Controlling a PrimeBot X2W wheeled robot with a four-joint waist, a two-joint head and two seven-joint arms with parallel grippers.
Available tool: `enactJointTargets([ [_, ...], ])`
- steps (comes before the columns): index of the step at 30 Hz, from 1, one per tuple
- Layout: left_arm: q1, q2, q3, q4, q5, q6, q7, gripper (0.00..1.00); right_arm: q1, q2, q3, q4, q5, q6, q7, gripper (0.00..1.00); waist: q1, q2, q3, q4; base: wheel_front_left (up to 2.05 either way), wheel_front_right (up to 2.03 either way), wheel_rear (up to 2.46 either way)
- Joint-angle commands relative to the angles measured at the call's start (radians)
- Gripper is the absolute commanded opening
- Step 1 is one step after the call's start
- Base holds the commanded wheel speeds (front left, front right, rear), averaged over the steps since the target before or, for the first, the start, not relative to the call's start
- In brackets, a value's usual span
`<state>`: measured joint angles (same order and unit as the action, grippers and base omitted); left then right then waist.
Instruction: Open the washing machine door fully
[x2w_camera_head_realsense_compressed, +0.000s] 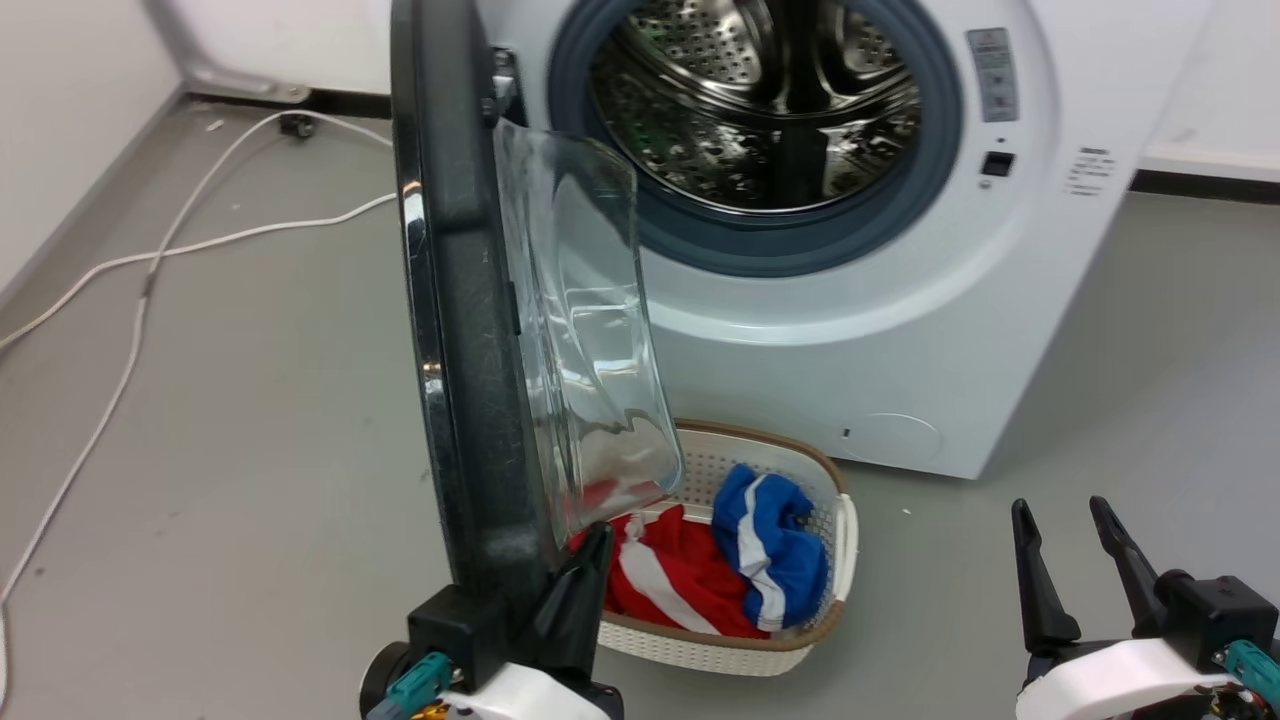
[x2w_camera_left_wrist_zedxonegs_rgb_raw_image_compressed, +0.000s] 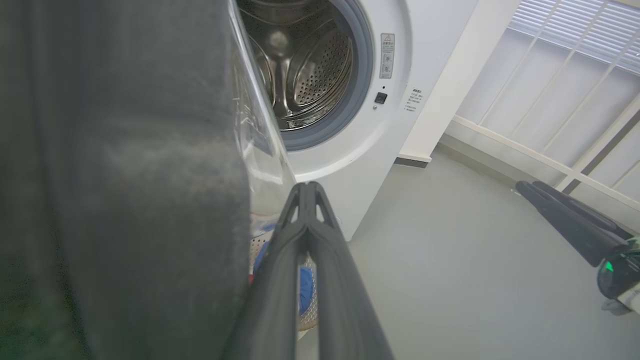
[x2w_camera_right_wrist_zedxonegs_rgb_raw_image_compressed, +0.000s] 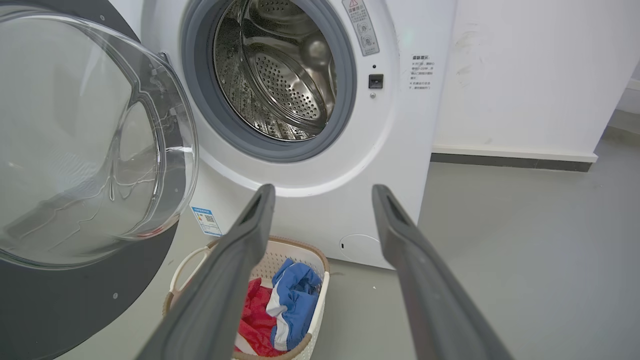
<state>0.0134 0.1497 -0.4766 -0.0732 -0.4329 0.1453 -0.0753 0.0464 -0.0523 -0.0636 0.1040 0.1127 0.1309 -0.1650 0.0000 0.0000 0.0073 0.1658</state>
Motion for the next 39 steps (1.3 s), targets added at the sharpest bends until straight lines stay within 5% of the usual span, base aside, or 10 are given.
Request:
enactJointTargets([
  [1, 0.008, 0.016, 0.026, 0.001, -0.003, 0.014, -0.010, 0.00, 0.006, 0.002, -0.001, -0.006, -0.005, 0.000, 0.002, 1.00, 0.0000, 0.0000, 0.006, 0.057, 0.00, 0.00, 0.00],
  [8, 0.021, 0.036, 0.099, -0.002, -0.023, 0.050, -0.047, 0.00, 0.007, 0.002, -0.011, -0.024, -0.009, 0.000, 0.013, 1.00, 0.0000, 0.0000, 0.015, 0.153, 0.00, 0.00, 0.00],
  [16, -0.002, 0.097, 0.219, 0.009, -0.063, 0.073, -0.070, 0.00, 0.001, 0.002, -0.009, -0.041, -0.012, 0.000, 0.025, 1.00, 0.0000, 0.0000, 0.025, 0.189, 0.00, 0.00, 0.00],
  [39, -0.231, 0.326, 0.513, 0.386, -0.209, -0.001, -0.110, 0.00, -0.046, -0.024, 0.000, -0.051, 0.003, 0.000, 0.037, 1.00, 0.0000, 0.0000, 0.111, 0.065, 0.00, 0.00, 0.00],
])
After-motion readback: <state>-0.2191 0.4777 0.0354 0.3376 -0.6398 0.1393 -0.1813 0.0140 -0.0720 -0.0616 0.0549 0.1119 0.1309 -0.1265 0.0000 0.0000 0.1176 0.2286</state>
